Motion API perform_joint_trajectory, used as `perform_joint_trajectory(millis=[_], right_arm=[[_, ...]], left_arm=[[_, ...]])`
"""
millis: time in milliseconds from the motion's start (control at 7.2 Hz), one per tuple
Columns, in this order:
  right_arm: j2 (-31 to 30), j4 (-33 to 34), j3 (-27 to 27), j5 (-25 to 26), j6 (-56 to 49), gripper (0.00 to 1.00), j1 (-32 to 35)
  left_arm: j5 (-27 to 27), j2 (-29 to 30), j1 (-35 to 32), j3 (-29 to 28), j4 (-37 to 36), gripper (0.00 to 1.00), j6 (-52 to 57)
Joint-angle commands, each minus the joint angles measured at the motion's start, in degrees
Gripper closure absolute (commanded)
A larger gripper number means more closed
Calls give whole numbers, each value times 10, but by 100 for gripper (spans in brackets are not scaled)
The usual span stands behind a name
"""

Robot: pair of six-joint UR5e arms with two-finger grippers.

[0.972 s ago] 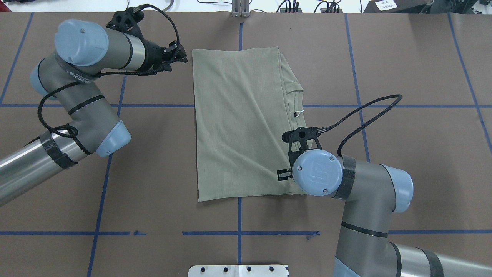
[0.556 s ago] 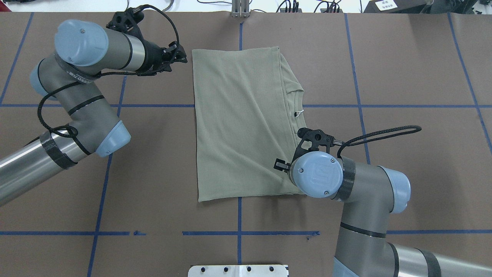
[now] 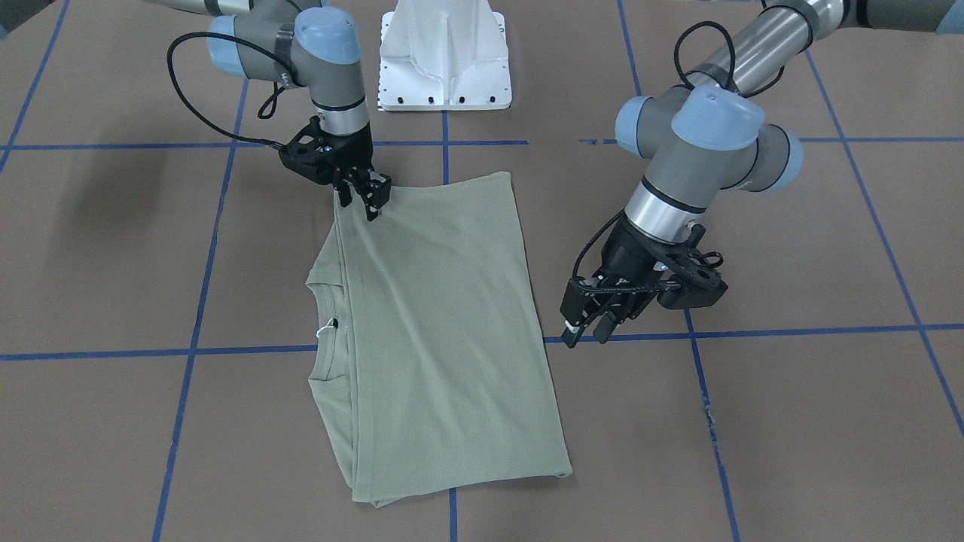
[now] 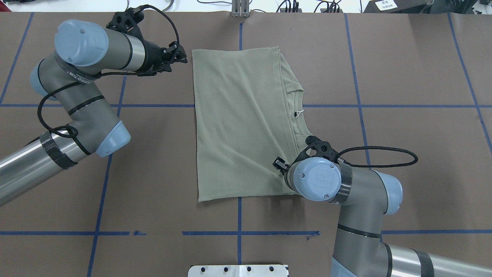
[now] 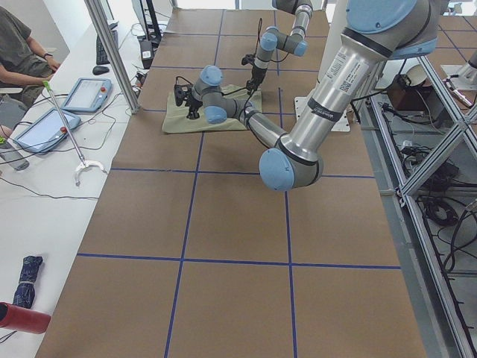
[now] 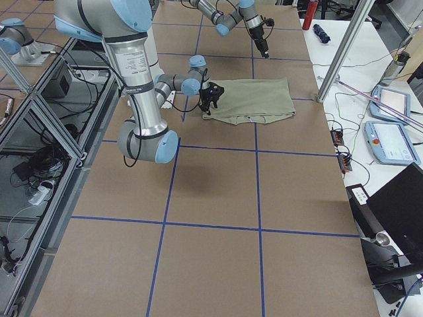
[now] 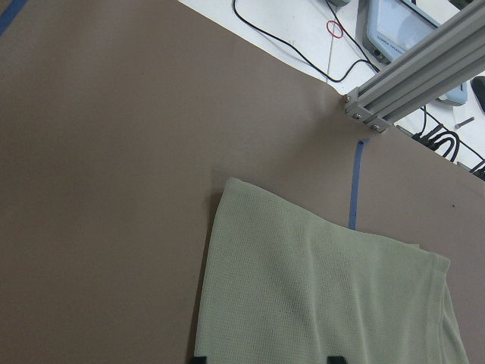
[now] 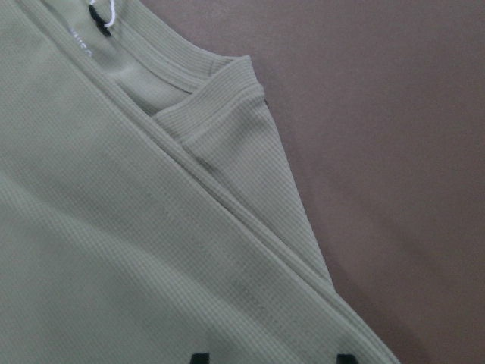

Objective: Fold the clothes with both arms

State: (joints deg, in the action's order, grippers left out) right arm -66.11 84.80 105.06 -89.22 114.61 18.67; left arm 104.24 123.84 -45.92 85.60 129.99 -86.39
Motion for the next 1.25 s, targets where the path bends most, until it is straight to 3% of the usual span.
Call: perform_joint_trajectory(millis=[0,833,972,1111], right_arm=[[-8,13,4,-4,5,31,0],[-9,13,3,2,25,27,-14],[-9,13,3,2,26,33,-14],[-9,14,4,1,26,77,-14]], left_arm=[[0,0,0,0,0,39,0],[0,0,0,0,0,39,-3],[0,0,0,0,0,39,-3],[0,0,0,0,0,39,-3]])
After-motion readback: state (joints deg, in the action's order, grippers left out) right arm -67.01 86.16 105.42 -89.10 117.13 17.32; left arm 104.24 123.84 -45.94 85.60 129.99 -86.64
